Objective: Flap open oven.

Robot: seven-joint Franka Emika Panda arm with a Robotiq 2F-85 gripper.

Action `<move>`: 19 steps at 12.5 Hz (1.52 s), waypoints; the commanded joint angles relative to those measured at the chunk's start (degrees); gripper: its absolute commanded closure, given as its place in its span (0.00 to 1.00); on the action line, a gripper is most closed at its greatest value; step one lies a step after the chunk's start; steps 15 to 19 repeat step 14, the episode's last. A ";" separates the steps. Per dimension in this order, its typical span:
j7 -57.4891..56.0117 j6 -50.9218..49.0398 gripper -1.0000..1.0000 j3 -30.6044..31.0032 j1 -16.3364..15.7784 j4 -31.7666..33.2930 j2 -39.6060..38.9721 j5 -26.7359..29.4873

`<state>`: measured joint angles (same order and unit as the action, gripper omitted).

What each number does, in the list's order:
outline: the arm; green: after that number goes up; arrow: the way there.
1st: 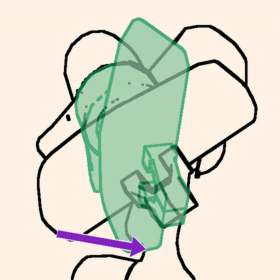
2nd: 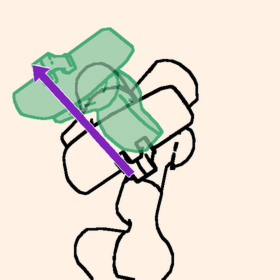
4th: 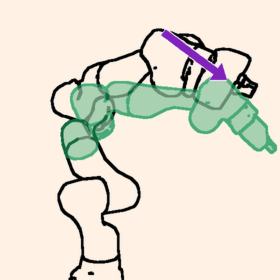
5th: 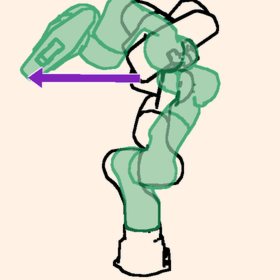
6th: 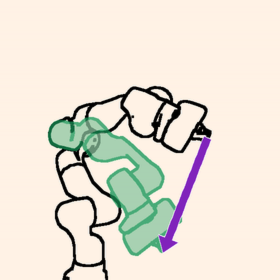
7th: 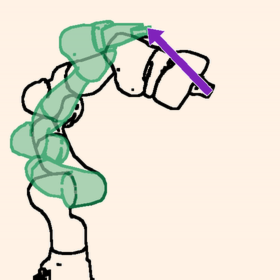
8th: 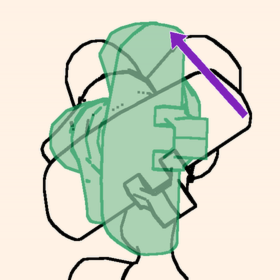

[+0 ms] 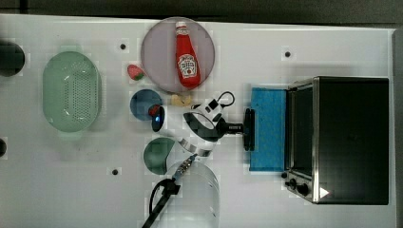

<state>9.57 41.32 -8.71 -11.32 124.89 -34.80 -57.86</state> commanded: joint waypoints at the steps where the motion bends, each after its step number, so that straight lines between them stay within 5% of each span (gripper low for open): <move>1: 3.39 5.77 0.83 1.40 0.62 -2.36 4.42 11.04; 6: 3.34 4.48 0.83 1.15 1.22 -2.45 17.36 44.08; 8: 2.85 1.06 0.83 0.92 1.54 -2.53 23.59 51.34; 14: 2.90 -17.83 0.83 -2.68 1.71 -7.63 39.71 53.42; 19: 2.90 -17.83 0.83 -2.68 1.71 -7.63 39.71 53.42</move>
